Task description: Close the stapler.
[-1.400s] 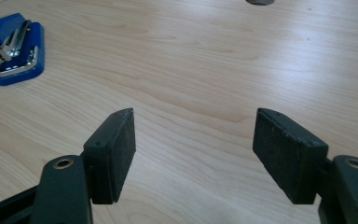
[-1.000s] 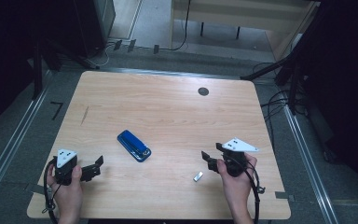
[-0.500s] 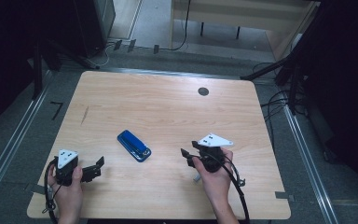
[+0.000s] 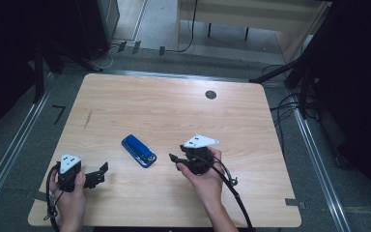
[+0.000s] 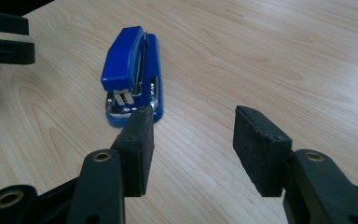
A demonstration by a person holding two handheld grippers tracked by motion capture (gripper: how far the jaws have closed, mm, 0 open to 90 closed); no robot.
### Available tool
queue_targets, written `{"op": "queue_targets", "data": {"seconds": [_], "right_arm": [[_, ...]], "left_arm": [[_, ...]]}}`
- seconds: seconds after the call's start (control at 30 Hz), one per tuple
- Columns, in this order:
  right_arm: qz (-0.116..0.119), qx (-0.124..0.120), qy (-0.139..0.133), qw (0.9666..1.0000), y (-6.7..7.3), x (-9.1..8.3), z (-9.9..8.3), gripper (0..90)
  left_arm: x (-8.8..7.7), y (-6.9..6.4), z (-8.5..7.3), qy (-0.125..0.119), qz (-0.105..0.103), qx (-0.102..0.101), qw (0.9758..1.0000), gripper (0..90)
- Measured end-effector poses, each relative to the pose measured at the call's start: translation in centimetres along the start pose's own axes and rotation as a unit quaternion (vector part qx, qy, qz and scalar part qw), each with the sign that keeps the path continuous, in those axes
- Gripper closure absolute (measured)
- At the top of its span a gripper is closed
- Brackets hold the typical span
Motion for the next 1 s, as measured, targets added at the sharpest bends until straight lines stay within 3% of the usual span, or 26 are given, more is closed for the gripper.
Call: {"op": "queue_targets", "data": {"seconds": [0.4, 0.5, 0.7, 1.0], "right_arm": [[0.014, -0.009, 0.014, 0.9998, 1.3, 1.7, 1.2, 43.4], [0.02, -0.018, 0.013, 0.9996, 2.3, 2.8, 1.5, 40.4], [0.031, -0.021, 0.015, 0.9992, 3.5, 4.2, 2.1, 40.0], [0.03, -0.015, 0.023, 0.9992, 3.9, 5.9, 2.3, 43.6]], "left_arm": [[0.1, -0.2, 0.1, 0.004, -0.001, 0.002, 1.0, 0.0], [0.2, -0.3, 0.1, 0.005, 0.002, 0.006, 1.0, 0.0], [0.3, -0.2, 0.1, 0.007, 0.003, 0.002, 1.0, 0.0], [0.3, -0.1, 0.1, 0.009, 0.0, -0.003, 1.0, 0.0]]}}
Point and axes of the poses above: each handheld gripper's, and its own axes: x roughly forward along the jaws, z roughly out of its top, y roughly to its left, the point moved 2 cm from there along x, roughly forward along the jaws, and after that the axes turned 2 degrees about y, right-handed, at the moved point
